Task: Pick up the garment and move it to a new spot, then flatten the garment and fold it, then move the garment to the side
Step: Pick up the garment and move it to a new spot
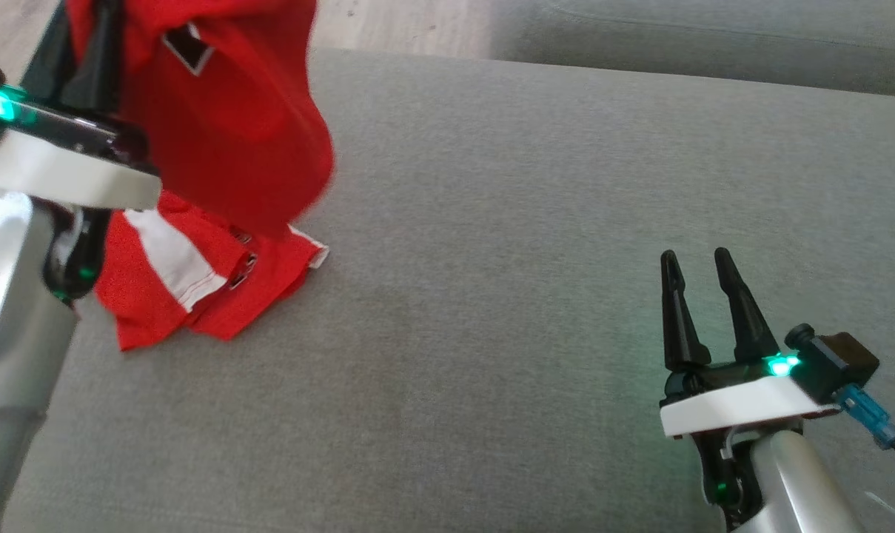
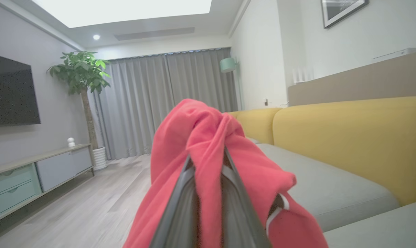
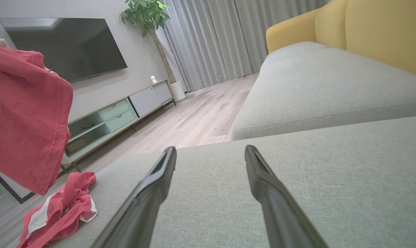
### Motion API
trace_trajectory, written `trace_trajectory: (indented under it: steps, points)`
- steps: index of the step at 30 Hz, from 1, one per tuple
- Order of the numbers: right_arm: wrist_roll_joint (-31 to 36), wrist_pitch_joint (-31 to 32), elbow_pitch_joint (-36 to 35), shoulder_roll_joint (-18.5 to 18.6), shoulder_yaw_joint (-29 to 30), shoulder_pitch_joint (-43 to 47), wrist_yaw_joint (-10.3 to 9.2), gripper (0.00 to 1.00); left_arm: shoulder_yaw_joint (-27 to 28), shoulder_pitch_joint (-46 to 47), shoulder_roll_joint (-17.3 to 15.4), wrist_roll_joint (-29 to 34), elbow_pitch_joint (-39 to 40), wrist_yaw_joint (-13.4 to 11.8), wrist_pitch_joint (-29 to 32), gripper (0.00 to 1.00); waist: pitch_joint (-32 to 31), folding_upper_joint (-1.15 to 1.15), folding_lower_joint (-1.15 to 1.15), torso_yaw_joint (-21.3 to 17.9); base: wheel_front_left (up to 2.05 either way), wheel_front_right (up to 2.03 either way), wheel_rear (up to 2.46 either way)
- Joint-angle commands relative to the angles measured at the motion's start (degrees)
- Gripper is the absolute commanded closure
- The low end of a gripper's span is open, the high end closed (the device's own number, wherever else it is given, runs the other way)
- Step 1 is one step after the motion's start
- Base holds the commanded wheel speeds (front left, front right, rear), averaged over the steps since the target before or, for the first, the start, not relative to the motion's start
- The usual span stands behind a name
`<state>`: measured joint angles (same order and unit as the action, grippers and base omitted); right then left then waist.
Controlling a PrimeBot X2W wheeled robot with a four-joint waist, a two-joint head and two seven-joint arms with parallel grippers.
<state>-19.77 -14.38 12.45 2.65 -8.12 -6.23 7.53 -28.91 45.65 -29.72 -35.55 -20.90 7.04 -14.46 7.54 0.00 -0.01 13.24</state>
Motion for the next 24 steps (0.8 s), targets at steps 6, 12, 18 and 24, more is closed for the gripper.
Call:
trace_trajectory:
  steps: [6, 12, 18, 24]
  points:
    - [-1.3, -0.6, -2.4, 0.2, -2.1, -1.4, -0.04, 0.00, 0.9, 1.7, -0.6, 0.6, 8.4, -1.7, 2.1, 1.00, -0.5, 0.00, 0.01, -5.7, 0.00, 0.00, 0.00]
    - [-0.9, -0.6, -3.6, 0.2, -2.4, -3.0, -0.04, 0.00, -1.5, 2.1, 2.3, 1.5, 14.3, -5.0, 6.0, 1.00, 2.1, 0.00, 0.01, -13.1, 0.00, 0.00, 0.00]
    - [-1.7, -0.6, -5.1, 0.2, -2.3, -4.4, -0.04, 0.00, -4.9, 3.7, 6.1, 3.4, 13.7, -6.4, 7.6, 1.00, 5.2, 0.00, 0.01, -21.6, 0.00, 0.00, 0.00]
    - [-3.3, -0.6, -6.6, 0.2, -3.3, -5.4, -0.04, 0.00, -7.1, 5.1, 9.1, 3.8, 7.1, -6.2, 8.0, 1.00, 7.6, 0.00, 0.01, -28.1, 0.00, 0.00, 0.00]
